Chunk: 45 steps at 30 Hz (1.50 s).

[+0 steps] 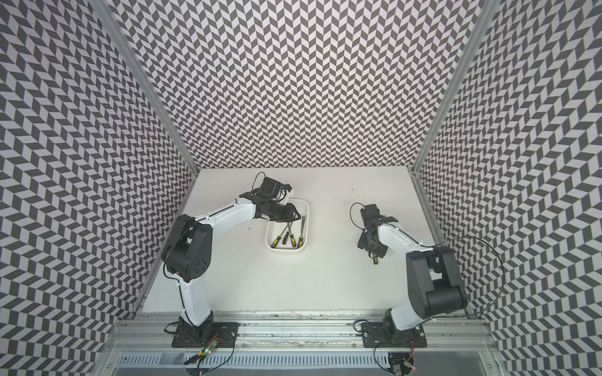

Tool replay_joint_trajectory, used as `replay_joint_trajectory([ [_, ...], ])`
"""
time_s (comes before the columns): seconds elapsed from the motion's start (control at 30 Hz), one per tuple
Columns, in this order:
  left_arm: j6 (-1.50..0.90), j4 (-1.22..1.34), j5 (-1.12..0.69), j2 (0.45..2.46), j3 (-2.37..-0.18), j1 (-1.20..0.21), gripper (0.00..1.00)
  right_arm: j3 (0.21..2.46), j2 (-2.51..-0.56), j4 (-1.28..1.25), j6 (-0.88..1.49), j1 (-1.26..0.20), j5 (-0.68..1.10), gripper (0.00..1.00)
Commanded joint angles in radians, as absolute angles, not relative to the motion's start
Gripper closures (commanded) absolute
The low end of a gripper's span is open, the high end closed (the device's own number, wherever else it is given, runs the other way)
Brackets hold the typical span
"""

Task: Put the file tool into the storage box
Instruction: Pick up the file tool from the center of the board.

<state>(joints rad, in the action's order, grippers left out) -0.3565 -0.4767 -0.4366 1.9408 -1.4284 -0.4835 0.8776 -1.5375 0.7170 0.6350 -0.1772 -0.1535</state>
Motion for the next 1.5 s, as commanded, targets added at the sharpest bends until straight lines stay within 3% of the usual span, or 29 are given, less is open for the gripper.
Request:
replay_joint_trajectory([
  [0.0,-0.341,-0.458,-0.450,1.895,-1.417,-0.477,0.65,0.854,-1.501,0.697,0.646,-0.152,-0.204,0.41],
  [0.3,-0.342,-0.458,-0.455,1.908,-1.434,-0.469,0.65,0.766,-1.532,0.622,0.631,-0.091,0.004,0.46],
  [0.37,-0.341,-0.460,-0.454,1.911,-1.437,-0.468,0.65,0.750,-1.543,0.591,0.622,-0.077,0.064,0.53],
  [0.5,-0.337,-0.468,-0.453,1.912,-1.444,-0.461,0.65,0.740,-1.570,0.556,0.609,-0.065,0.115,0.86],
  [0.6,-0.335,-0.470,-0.453,1.908,-1.446,-0.455,0.65,0.751,-1.574,0.537,0.596,-0.067,0.149,1.00],
  [0.8,-0.355,-0.446,-0.503,1.918,-1.466,-0.436,0.65,0.832,-1.565,0.438,0.571,-0.091,0.386,1.00],
  [1.1,-0.388,-0.412,-0.601,1.965,-1.540,-0.430,0.64,1.067,-1.613,0.426,0.444,-0.314,0.665,1.00],
  [1.47,-0.416,-0.374,-0.630,1.957,-1.514,-0.442,0.64,1.252,-1.766,0.387,0.404,-0.419,0.799,1.00],
])
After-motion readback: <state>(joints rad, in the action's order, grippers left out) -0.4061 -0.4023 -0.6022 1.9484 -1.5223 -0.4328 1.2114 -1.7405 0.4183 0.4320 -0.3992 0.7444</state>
